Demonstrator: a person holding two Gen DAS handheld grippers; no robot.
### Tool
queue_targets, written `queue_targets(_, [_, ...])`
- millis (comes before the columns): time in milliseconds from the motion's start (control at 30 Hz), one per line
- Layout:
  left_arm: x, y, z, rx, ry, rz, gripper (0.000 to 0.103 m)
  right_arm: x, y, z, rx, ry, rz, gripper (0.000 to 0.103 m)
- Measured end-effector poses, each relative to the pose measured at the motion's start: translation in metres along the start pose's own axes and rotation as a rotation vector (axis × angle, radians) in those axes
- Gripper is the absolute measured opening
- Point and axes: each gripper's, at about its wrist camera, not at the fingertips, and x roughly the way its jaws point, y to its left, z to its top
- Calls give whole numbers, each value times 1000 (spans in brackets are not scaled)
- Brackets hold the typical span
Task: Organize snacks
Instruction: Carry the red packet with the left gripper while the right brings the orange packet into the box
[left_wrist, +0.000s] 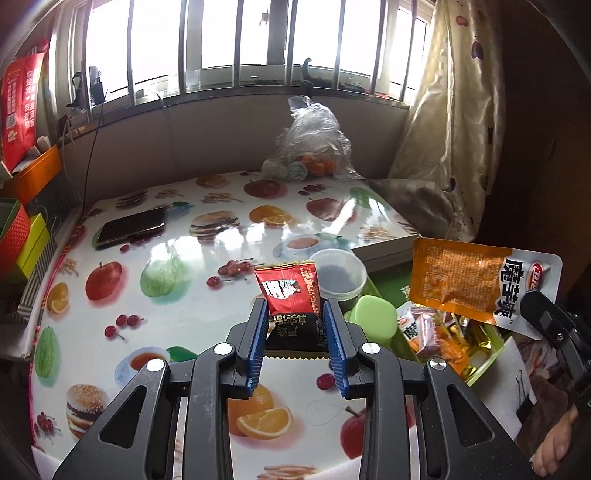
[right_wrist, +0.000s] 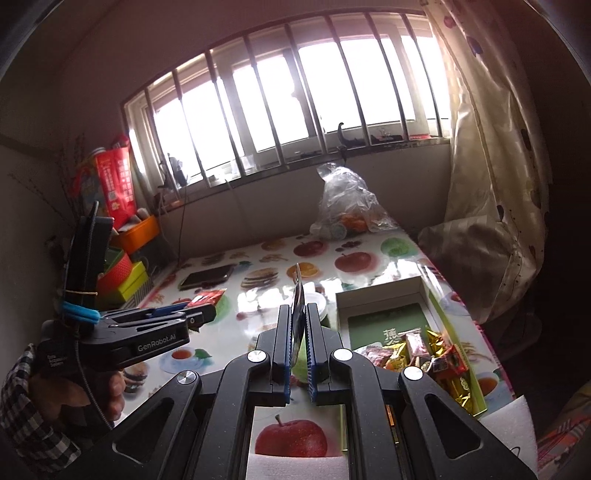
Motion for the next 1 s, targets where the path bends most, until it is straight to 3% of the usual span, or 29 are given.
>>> queue_targets(467, [39,-81,17,69,52,-164,32,15,-74,-11,115,42,-148,7])
queue_targets(733, [63,-116,13,116,107,-190,32,31,-100,-26,169,96,-173,7])
queue_targets(1000, [79,-129,7,134,146,-188,32,50,-111,-43,189,171,-170,7])
